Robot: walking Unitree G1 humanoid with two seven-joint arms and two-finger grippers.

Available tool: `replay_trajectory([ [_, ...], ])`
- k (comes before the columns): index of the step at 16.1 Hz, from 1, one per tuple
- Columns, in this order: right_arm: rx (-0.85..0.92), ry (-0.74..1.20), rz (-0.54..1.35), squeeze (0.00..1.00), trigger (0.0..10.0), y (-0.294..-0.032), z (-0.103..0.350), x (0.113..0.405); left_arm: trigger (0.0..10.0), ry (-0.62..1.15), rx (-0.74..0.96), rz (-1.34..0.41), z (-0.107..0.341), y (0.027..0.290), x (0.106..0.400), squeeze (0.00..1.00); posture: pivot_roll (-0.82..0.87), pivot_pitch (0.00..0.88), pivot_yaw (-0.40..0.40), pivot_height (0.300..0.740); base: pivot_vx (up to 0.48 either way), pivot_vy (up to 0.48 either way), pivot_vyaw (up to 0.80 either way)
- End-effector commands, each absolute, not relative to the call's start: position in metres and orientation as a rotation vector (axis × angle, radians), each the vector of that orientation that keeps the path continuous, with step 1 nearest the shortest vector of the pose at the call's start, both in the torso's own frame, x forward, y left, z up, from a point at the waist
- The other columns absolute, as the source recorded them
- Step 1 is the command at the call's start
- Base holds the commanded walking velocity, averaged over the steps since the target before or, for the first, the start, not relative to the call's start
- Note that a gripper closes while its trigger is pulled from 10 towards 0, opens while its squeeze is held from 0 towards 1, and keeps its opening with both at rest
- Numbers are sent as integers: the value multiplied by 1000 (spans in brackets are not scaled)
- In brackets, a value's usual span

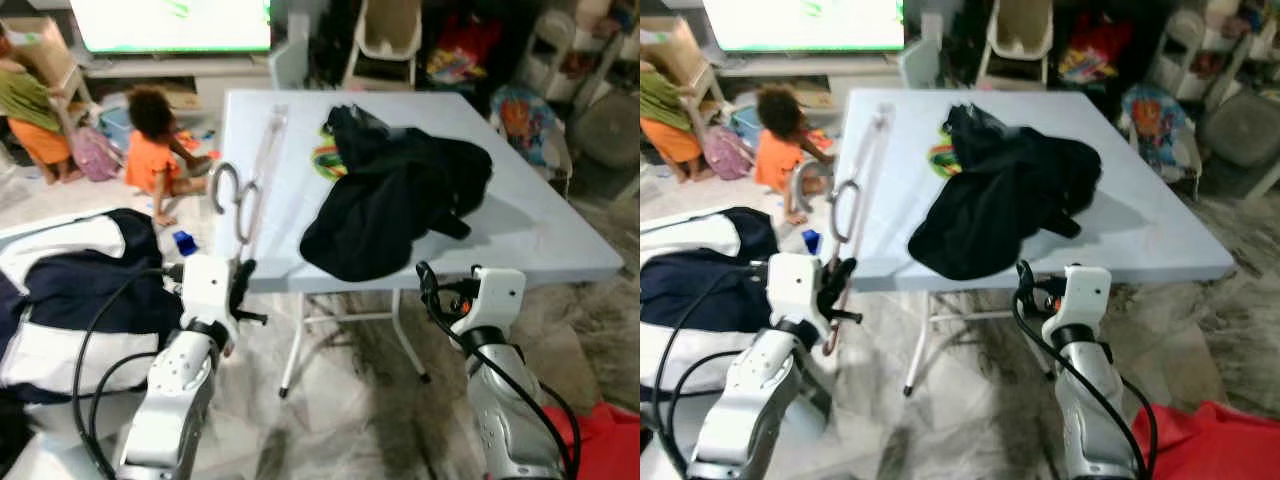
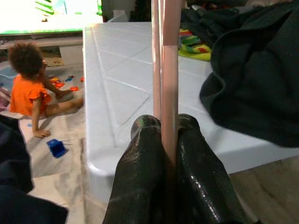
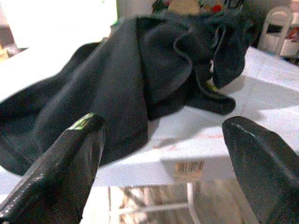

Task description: Hang hanger

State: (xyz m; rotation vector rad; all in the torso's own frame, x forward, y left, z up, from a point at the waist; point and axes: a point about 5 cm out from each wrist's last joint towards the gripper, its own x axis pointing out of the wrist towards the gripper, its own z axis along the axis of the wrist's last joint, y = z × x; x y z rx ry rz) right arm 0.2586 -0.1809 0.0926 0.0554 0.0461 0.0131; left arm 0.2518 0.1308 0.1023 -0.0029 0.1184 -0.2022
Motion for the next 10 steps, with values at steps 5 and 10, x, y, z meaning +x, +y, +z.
replay_trajectory([
  [5,38,52,-8,0,10000,-190,93,257,10000,95,-4,-239,108,119,253,0,18,0,-30,740,0,91,-311],
  [10,38,54,3,0,10000,-188,92,258,10000,93,12,-234,108,118,253,0,21,0,-33,740,0,0,0],
])
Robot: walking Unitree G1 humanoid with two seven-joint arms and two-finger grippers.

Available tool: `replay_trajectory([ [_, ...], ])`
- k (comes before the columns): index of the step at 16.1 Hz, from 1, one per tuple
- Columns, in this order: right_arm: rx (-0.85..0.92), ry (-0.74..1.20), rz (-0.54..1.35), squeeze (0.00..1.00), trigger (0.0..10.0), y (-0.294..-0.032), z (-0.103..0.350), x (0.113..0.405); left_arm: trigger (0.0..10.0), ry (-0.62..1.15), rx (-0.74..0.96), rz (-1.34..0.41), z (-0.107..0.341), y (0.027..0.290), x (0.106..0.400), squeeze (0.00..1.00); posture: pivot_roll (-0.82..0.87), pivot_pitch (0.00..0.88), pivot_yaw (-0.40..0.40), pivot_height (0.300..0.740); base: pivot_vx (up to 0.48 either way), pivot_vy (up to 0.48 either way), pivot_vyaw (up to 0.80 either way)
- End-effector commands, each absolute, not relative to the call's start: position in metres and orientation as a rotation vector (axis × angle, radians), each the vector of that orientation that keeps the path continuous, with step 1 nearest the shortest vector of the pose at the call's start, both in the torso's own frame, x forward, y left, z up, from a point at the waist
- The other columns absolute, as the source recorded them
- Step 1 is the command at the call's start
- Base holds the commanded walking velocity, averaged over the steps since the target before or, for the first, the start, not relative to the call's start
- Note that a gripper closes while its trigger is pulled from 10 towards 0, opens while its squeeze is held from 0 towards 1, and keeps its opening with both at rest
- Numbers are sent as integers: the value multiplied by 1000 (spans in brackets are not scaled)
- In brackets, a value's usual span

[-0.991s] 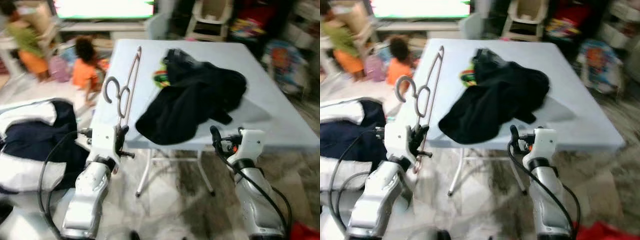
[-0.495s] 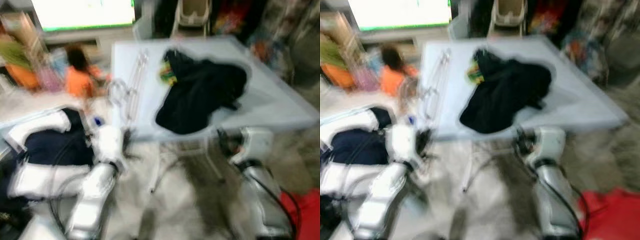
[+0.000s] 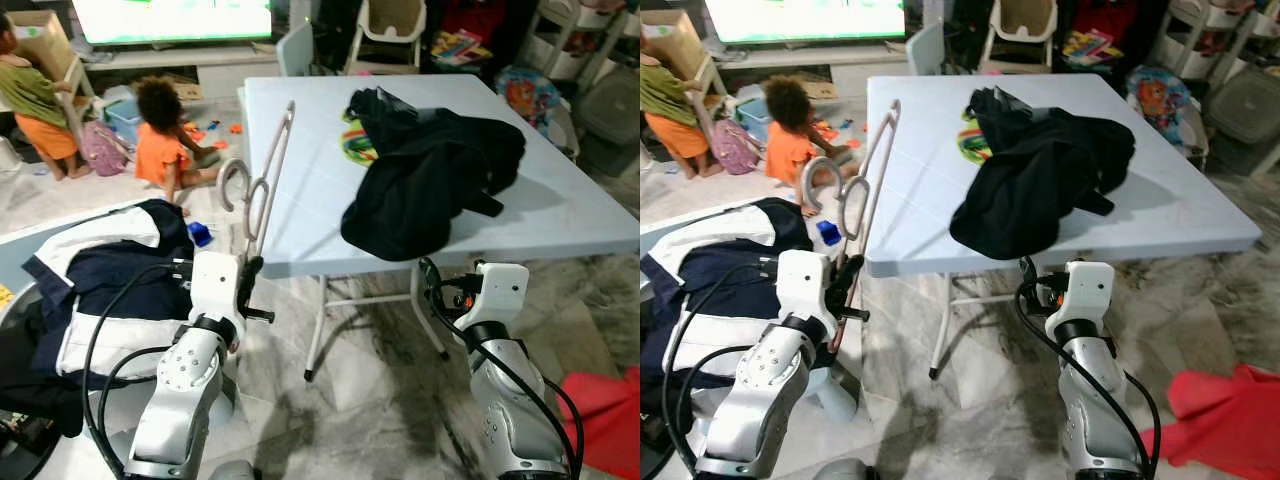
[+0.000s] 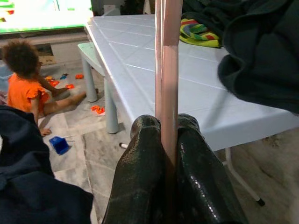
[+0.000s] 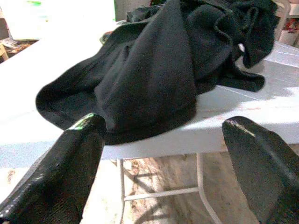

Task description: Hang hanger

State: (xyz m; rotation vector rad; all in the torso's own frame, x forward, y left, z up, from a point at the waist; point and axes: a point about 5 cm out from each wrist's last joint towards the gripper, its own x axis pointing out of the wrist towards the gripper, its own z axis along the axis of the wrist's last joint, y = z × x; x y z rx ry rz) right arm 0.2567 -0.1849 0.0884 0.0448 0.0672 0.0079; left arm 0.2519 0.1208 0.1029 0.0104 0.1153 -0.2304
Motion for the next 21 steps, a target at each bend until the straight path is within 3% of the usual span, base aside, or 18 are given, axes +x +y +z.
replay_trajectory([
  [1,37,54,6,0,10000,-188,92,258,10000,93,12,-234,108,118,253,0,21,0,-34,740,0,0,0],
  [11,22,53,17,0,10000,-187,93,264,10000,93,20,-240,108,116,257,0,18,0,-37,740,-24,0,0],
  [21,25,24,50,0,10000,-177,98,281,10000,51,33,-227,115,115,269,0,31,0,-36,740,-305,-305,0],
])
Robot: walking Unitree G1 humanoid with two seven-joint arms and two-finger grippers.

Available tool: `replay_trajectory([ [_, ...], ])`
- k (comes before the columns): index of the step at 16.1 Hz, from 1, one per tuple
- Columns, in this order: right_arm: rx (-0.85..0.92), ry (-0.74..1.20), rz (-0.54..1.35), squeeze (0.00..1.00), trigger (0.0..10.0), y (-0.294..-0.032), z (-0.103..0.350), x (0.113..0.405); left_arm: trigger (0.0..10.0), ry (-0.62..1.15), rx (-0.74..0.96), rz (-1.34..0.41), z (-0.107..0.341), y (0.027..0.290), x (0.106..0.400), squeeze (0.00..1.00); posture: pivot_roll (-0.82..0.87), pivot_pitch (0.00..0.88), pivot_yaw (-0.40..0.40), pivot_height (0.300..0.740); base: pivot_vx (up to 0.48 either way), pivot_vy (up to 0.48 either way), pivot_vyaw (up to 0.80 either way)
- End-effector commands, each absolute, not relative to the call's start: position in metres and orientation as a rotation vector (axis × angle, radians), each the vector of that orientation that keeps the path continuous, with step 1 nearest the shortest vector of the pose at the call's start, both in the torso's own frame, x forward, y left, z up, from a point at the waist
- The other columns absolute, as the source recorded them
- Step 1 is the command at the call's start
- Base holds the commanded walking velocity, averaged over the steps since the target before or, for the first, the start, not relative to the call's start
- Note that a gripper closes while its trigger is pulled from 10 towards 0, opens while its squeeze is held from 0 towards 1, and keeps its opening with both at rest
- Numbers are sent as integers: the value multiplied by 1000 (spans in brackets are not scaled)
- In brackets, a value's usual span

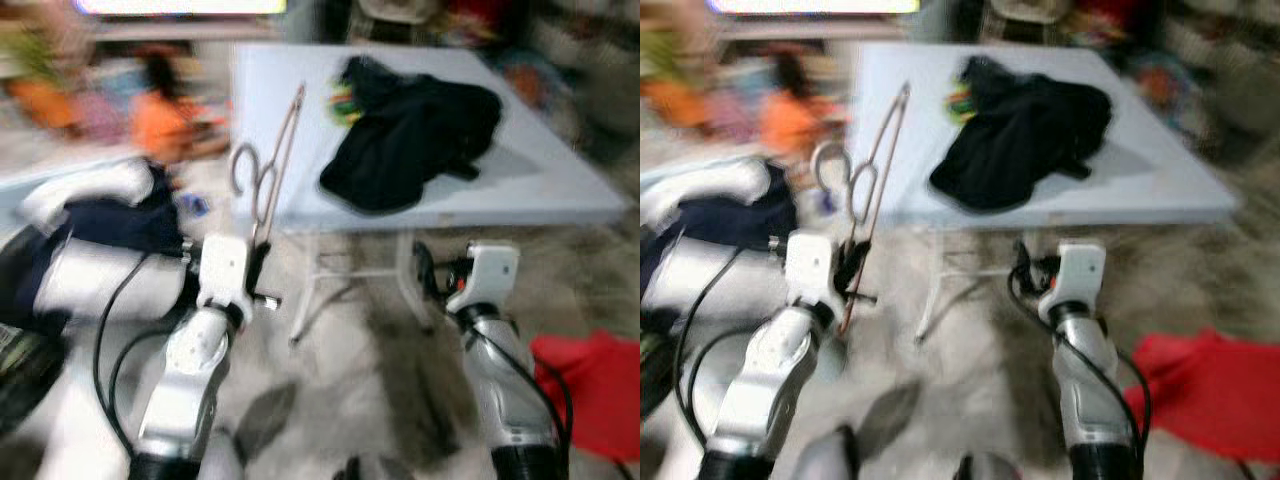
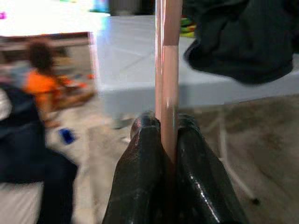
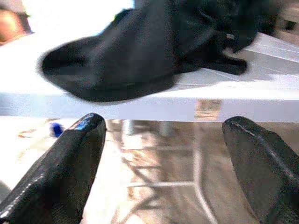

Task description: Hang hanger

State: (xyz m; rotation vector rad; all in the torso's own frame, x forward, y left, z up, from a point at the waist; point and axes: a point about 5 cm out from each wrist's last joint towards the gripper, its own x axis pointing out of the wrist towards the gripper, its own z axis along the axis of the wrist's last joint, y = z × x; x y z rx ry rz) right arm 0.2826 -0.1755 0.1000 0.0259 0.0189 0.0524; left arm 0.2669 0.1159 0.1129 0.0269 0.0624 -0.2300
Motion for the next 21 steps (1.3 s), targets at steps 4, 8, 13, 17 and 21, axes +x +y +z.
replay_trajectory([
  [4,6,4,65,0,10000,-177,104,290,10000,24,73,-234,130,116,281,0,50,5,-47,740,-134,-153,0],
  [8,-48,22,82,0,10000,-190,101,285,10000,97,80,-276,112,129,279,0,27,0,-59,740,0,0,0],
  [13,-55,50,61,0,10000,-196,91,275,10000,130,66,-288,104,131,277,0,20,0,-56,740,0,96,0],
  [17,-68,49,74,0,10000,-203,91,275,10000,171,86,-384,96,121,275,0,23,0,-53,740,0,480,0],
  [21,-123,44,91,0,10000,-219,98,279,10000,176,109,-431,95,118,276,0,21,0,-52,740,0,480,0],
])
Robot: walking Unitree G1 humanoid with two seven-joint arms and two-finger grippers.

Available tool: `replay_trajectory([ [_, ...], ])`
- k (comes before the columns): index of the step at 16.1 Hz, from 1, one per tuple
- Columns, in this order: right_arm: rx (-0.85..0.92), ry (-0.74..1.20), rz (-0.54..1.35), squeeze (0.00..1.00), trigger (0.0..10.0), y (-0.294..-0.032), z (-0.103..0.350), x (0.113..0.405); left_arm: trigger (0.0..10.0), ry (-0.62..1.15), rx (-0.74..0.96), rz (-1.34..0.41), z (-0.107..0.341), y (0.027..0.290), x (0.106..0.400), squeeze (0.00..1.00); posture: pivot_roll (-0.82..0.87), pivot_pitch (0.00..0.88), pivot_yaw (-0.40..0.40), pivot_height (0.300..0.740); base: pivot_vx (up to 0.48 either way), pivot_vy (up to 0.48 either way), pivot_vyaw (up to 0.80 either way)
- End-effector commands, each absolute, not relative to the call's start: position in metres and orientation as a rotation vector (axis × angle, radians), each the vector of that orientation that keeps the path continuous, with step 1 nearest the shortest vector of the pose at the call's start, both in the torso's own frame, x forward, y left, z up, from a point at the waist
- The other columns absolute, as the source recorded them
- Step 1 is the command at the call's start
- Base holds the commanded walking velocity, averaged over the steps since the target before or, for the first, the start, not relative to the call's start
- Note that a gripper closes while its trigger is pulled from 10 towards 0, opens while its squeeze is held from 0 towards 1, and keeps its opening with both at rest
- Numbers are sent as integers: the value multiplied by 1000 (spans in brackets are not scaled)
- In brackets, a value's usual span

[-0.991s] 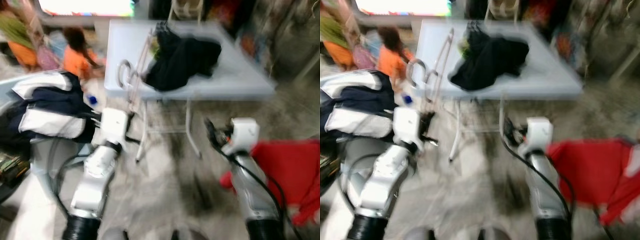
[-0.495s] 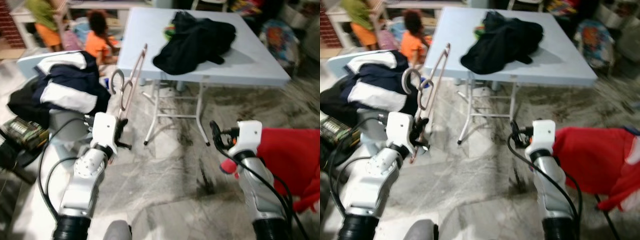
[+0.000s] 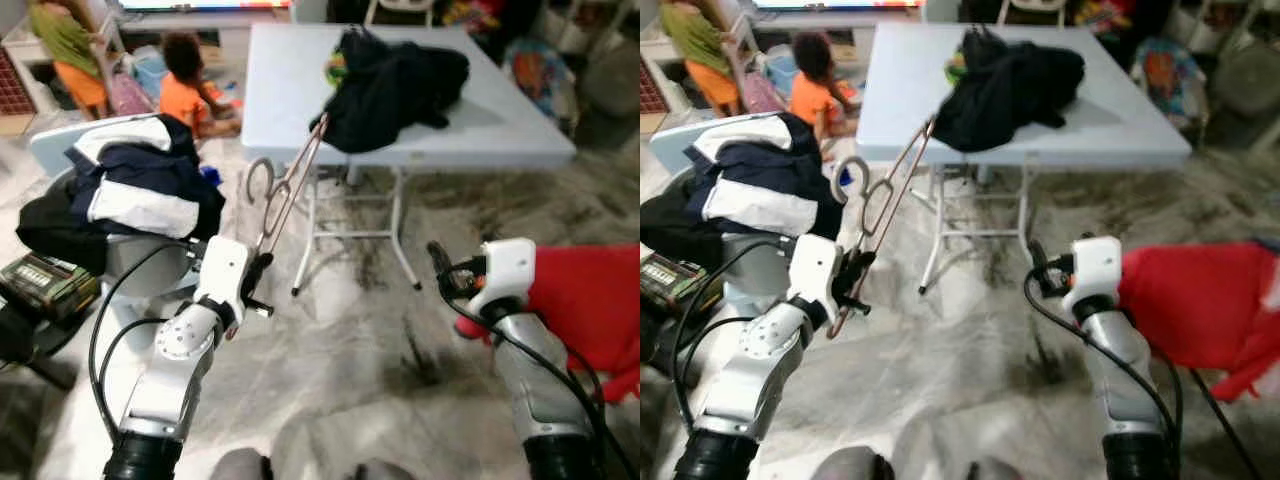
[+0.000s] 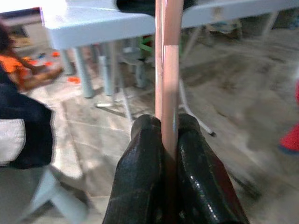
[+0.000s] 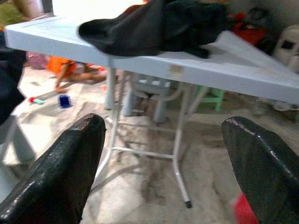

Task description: Hang hanger

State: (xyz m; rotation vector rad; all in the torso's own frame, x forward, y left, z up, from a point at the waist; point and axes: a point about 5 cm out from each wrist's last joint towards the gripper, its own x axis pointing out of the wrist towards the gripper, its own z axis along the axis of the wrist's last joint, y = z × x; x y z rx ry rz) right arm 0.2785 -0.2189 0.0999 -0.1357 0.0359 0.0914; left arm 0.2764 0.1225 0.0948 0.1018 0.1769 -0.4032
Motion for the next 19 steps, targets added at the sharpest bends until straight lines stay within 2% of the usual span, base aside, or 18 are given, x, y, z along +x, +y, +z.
replay_trajectory([
  [1,-138,39,85,0,10000,-225,100,279,10000,166,119,-449,95,118,275,0,5,0,-49,740,0,0,0],
  [4,-174,17,128,0,10000,-228,106,277,10000,241,144,-518,87,117,273,0,11,0,-53,740,0,0,0],
  [8,-274,24,281,0,10000,-233,112,280,10000,415,232,-780,69,129,260,0,3,0,-36,740,0,0,0],
  [9,-316,39,403,0,10000,-235,120,279,10000,447,269,-897,70,132,256,0,0,0,-34,740,0,0,0],
  [12,-411,83,554,0,10000,-242,124,277,10000,451,328,-1010,72,134,259,0,-20,0,-37,740,0,0,0],
  [14,-446,112,679,0,10000,-237,123,270,10000,459,329,-1072,72,130,257,0,-23,0,-47,740,0,0,0],
  [16,-546,212,942,0,10000,-231,121,256,10000,505,365,-1202,68,131,250,0,-37,0,-51,740,0,0,0],
  [19,-597,289,1112,0,10000,-231,130,257,10000,528,381,-1298,69,127,249,0,-56,0,-45,740,0,0,0],
])
